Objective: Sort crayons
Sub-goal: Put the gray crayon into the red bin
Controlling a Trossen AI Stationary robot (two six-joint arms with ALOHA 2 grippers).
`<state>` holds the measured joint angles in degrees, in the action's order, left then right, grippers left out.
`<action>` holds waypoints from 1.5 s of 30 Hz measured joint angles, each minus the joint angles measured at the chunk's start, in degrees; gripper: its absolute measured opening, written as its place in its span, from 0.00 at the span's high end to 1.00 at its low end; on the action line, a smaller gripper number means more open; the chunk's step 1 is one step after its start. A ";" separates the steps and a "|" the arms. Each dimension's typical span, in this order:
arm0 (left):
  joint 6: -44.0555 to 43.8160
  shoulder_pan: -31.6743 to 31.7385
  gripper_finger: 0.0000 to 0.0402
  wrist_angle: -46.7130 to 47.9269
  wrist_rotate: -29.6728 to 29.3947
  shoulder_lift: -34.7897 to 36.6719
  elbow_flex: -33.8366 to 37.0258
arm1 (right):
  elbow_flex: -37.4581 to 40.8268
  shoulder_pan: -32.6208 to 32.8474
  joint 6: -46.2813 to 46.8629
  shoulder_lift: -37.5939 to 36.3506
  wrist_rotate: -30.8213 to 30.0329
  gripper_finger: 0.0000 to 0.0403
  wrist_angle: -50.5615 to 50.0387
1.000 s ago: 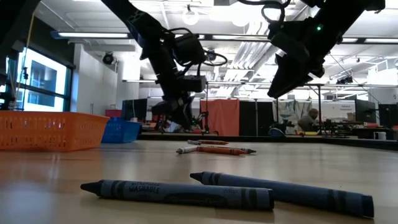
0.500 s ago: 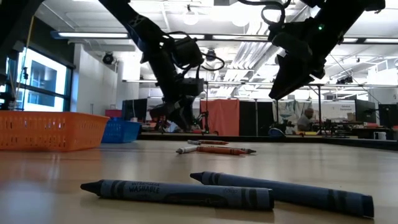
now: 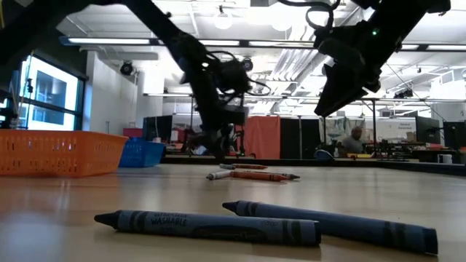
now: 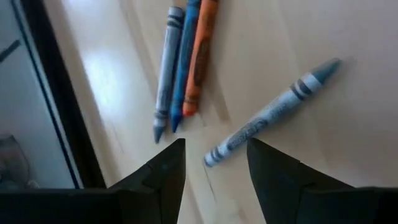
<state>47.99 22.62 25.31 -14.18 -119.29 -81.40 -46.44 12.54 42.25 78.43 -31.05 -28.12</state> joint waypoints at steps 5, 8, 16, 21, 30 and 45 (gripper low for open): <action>3.40 -0.60 0.61 9.64 -0.74 -4.34 -7.37 | 0.00 -0.18 0.79 0.00 -0.04 0.76 -0.13; 4.03 -0.64 0.61 11.49 0.93 -4.51 -8.23 | 0.00 -0.14 0.73 0.00 -0.02 0.76 -0.63; 15.19 -0.56 0.61 11.96 2.03 -4.08 -8.25 | 0.00 -0.58 -1.71 0.00 -0.24 0.76 -0.71; 21.35 -0.46 0.61 11.93 2.03 -4.08 -8.25 | 0.00 -0.56 -1.11 0.00 -0.24 0.76 -0.61; 24.11 0.64 0.61 11.83 6.55 -4.08 -8.28 | 0.00 -0.58 -0.71 0.00 -0.24 0.76 -0.57; 26.09 4.36 0.61 19.82 13.73 -4.71 -11.98 | 0.00 -0.56 -0.70 0.00 -0.24 0.76 -0.13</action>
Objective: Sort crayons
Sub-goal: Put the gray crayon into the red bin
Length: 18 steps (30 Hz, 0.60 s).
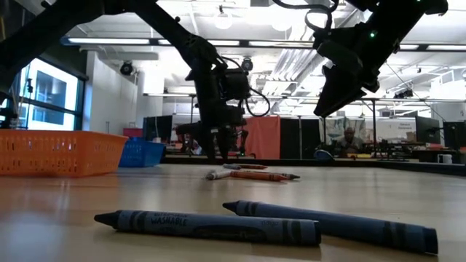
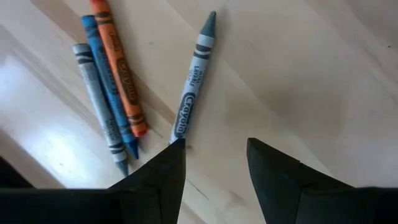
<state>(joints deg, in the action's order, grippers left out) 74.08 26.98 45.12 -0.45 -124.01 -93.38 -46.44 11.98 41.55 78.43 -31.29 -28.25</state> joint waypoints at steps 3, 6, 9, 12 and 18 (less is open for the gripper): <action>1.31 0.07 0.61 0.17 -0.02 0.02 0.02 | 0.00 -0.01 0.00 0.00 0.00 0.76 0.07; 2.98 -0.11 0.61 0.09 -0.05 0.02 0.02 | 0.00 0.01 0.28 0.00 -0.02 0.76 0.22; 5.09 -0.37 0.61 0.09 -0.07 0.02 0.02 | 0.00 -0.01 0.49 0.00 0.00 0.76 0.22; 7.21 -0.39 0.61 0.09 -0.07 0.02 0.02 | 0.00 0.01 0.65 0.00 0.00 0.76 0.23; 3.09 -0.35 0.61 -0.13 5.70 0.02 -2.66 | 0.00 -0.03 0.65 0.00 0.00 0.76 0.30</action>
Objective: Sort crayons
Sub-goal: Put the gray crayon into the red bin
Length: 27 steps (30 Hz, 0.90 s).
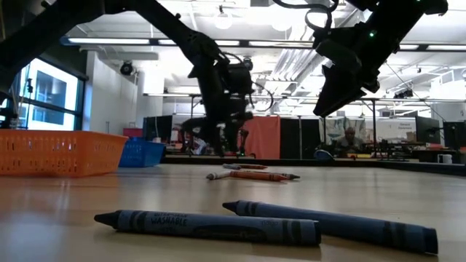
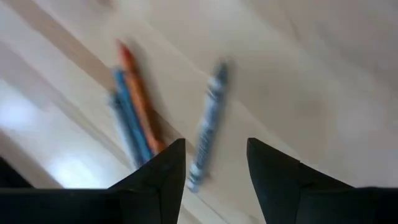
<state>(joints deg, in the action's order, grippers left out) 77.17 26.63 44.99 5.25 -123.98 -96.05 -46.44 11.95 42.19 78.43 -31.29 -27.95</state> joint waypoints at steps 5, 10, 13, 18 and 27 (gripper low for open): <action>-8.21 0.02 0.61 0.19 8.40 0.00 -3.80 | 0.00 -0.67 0.00 0.00 0.00 0.76 0.24; -13.44 0.28 0.61 1.69 10.19 0.00 -4.49 | 0.00 -1.10 -0.04 0.00 -0.02 0.76 0.29; -15.27 0.70 0.61 2.56 10.17 -0.44 -4.52 | 0.00 -1.10 -0.15 0.00 0.00 0.76 0.27; -16.12 1.30 0.61 6.85 8.90 -3.95 -4.72 | 0.00 -1.10 -0.17 0.00 0.00 0.76 0.27; -14.66 3.18 0.64 14.45 9.49 -8.81 -14.56 | 0.02 -1.10 -0.63 0.00 0.00 0.76 0.34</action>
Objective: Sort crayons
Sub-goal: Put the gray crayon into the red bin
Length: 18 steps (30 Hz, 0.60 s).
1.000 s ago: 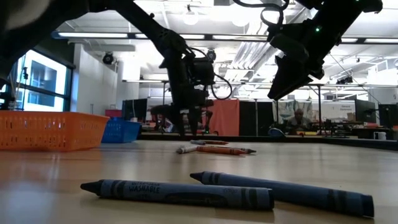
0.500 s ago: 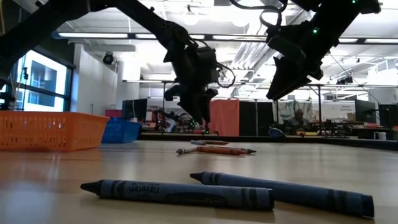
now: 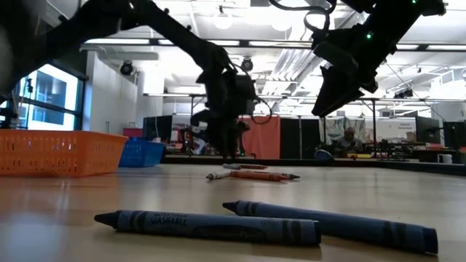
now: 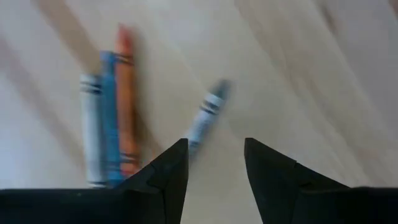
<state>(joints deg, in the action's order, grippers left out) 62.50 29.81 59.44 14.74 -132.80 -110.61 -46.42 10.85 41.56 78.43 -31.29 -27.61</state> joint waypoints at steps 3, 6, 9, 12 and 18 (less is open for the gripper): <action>-0.65 0.94 0.65 1.94 0.96 -1.53 -4.24 | 0.00 0.00 0.00 0.00 0.00 0.76 0.02; -1.57 2.10 0.66 7.16 5.61 -3.81 -7.11 | 0.00 0.00 0.00 0.00 0.09 0.76 0.02; -2.54 3.26 0.66 9.24 10.63 -4.59 -8.92 | 0.00 0.00 0.00 0.00 0.17 0.76 0.02; -3.79 4.38 0.66 11.00 15.05 -5.10 -9.30 | 0.00 0.00 0.00 0.00 0.28 0.76 0.04; -2.90 5.19 0.66 13.00 16.82 -6.06 -9.29 | 0.00 0.00 0.00 0.00 0.31 0.76 0.42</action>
<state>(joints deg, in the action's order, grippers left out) 59.60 35.00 72.44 31.57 -138.86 -119.90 -46.41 10.85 41.56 78.43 -30.98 -27.20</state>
